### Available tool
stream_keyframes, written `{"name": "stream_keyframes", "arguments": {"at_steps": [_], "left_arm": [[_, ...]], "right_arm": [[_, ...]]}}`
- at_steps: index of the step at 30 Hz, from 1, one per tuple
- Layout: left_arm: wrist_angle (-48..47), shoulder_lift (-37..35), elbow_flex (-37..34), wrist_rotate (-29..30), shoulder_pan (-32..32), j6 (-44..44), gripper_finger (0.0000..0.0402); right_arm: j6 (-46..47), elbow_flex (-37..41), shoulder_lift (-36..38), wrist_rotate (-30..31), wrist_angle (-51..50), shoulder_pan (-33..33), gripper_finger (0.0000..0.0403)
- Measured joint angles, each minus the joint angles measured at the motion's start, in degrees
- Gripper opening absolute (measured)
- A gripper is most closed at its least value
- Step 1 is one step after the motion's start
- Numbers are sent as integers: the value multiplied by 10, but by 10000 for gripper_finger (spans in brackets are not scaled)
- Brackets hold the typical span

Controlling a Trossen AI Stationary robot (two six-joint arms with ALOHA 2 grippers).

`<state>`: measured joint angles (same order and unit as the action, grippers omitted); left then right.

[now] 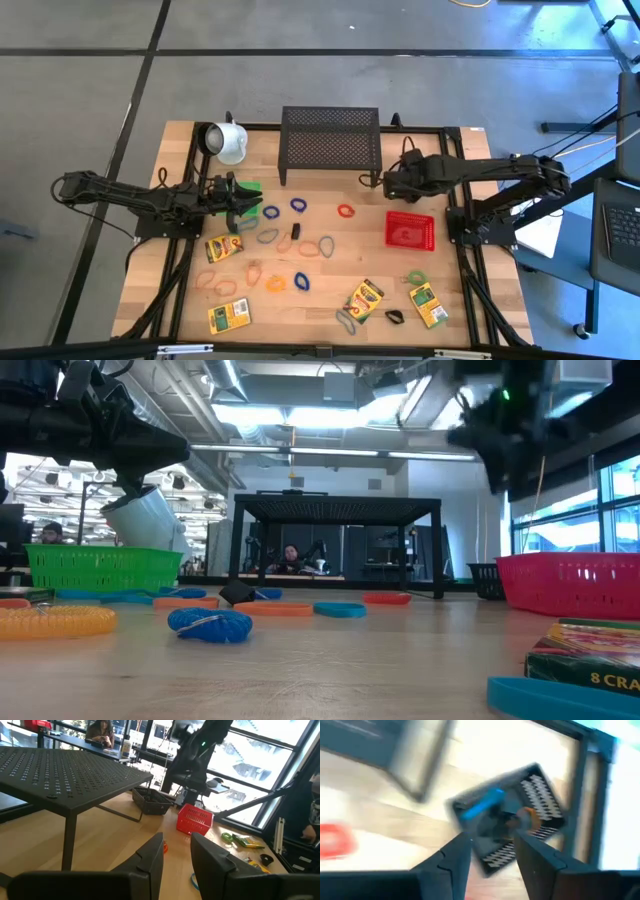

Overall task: Pick & Place Office Desk Supplies
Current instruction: Put the blue rubber band into the black bin

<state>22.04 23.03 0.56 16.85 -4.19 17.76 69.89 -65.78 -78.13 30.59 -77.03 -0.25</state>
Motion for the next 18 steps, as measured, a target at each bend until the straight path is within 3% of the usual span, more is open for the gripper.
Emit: {"name": "stream_keyframes", "arguments": {"at_steps": [3,8,13,18], "left_arm": [[0,0,0,0,0,0,91],[0,0,0,0,0,0,91],[0,0,0,0,0,0,91],[0,0,0,0,0,0,91]], "right_arm": [[2,-40,0,0,63,35,142],[-21,-54,0,-15,268,107,134],[-123,-40,-30,-17,480,188,132],[-223,-40,-94,-17,579,251,132]]}}
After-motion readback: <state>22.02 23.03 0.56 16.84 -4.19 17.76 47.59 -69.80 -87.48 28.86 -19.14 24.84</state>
